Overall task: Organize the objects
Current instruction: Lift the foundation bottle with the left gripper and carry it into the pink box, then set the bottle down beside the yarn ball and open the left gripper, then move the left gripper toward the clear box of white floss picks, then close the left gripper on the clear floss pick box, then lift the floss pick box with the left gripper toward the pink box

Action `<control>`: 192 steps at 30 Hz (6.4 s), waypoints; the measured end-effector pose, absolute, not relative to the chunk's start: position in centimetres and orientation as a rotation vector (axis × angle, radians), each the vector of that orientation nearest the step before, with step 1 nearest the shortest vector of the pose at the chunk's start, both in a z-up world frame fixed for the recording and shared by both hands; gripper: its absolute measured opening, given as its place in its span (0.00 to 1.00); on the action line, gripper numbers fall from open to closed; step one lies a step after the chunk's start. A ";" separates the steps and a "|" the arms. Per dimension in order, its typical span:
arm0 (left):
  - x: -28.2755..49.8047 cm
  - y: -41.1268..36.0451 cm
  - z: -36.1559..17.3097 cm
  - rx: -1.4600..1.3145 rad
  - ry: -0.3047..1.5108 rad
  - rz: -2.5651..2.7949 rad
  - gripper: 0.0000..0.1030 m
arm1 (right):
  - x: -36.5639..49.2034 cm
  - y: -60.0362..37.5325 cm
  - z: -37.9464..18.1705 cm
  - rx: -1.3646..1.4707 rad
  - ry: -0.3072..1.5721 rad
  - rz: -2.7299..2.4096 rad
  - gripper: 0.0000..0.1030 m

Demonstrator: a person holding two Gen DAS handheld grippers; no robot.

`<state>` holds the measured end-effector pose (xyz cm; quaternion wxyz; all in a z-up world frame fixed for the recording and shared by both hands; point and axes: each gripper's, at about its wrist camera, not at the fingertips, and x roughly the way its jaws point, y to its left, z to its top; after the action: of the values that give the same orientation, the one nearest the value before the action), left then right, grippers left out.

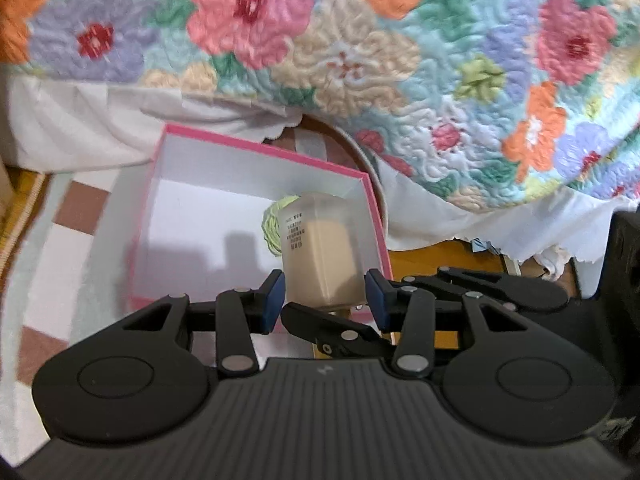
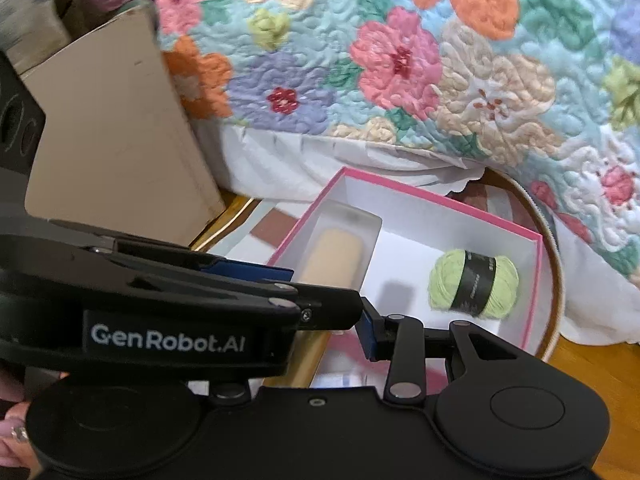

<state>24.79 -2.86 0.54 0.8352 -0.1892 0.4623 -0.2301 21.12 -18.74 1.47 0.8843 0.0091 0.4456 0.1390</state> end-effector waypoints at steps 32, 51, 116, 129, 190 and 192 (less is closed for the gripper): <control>40.1 -8.1 -15.6 -0.398 1.222 -0.410 0.36 | 35.5 -24.8 -15.5 0.148 1.171 0.142 0.42; 37.4 -7.7 -13.3 -0.297 1.200 -0.375 0.38 | 31.0 -26.2 -13.6 0.160 1.100 0.195 0.33; 14.1 8.9 -5.8 -0.050 1.024 -0.254 0.84 | 10.2 -10.5 -3.5 -0.092 0.819 0.546 0.88; 17.0 8.8 -13.6 -0.236 1.136 -0.240 0.73 | 15.7 -9.9 -15.4 0.143 1.142 0.502 0.88; 10.7 4.5 -3.6 -0.363 0.900 -0.361 0.30 | 10.0 -13.7 -6.8 -0.021 0.759 0.405 0.66; 11.8 3.9 -1.8 -0.332 0.884 -0.383 0.30 | 10.2 -14.5 -5.2 -0.021 0.729 0.395 0.66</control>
<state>11.76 3.91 -1.84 0.8729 -0.1590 0.4233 -0.1833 10.22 -14.45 -5.17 0.9152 -0.0102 0.3543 0.1918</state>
